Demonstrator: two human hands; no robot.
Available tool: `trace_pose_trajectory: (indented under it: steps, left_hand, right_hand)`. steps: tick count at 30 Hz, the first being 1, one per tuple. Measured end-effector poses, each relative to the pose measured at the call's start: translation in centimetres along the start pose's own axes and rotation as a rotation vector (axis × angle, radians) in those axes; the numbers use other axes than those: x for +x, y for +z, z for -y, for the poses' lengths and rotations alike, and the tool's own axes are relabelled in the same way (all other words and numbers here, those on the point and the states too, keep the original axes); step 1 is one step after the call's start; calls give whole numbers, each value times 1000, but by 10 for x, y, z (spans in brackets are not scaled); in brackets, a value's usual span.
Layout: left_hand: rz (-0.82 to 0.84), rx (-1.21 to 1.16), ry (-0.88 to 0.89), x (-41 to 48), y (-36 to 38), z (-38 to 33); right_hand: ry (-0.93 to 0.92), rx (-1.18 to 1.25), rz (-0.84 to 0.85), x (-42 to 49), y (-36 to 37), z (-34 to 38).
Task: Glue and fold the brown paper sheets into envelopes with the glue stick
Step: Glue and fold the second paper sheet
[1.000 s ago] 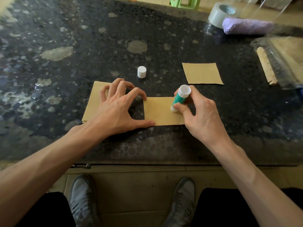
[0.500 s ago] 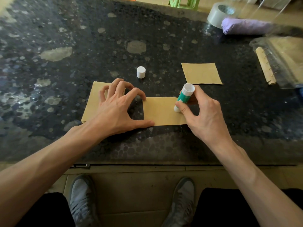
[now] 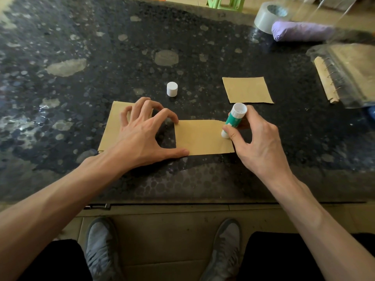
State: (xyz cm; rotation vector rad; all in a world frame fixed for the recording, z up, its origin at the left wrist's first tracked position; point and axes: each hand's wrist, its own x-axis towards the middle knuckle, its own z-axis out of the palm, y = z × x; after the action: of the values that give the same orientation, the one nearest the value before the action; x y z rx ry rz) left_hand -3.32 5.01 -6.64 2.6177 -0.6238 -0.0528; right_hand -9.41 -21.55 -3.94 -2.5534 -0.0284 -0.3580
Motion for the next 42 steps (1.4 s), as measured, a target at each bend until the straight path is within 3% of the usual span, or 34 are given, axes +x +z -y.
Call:
trace_pose_trajectory:
  steps: [10,20,28,37,42]
  left_hand:
    - [4,-5,1,0,-1,-1]
    - [-8,0,7,0,0,0]
    - [-61,0,7,1,-1,1]
    - [-76,8,15,1,3,4]
    - [-66,-3,14,1,1,3]
  right_hand:
    - [18,25,-23,-3,-2,-6]
    - [232,515,-250,8,-8,-4]
    - [58,511,-26,13,5,19]
    - [3,407,158,18,27,27]
    - [-27,349,164,18,32,32]
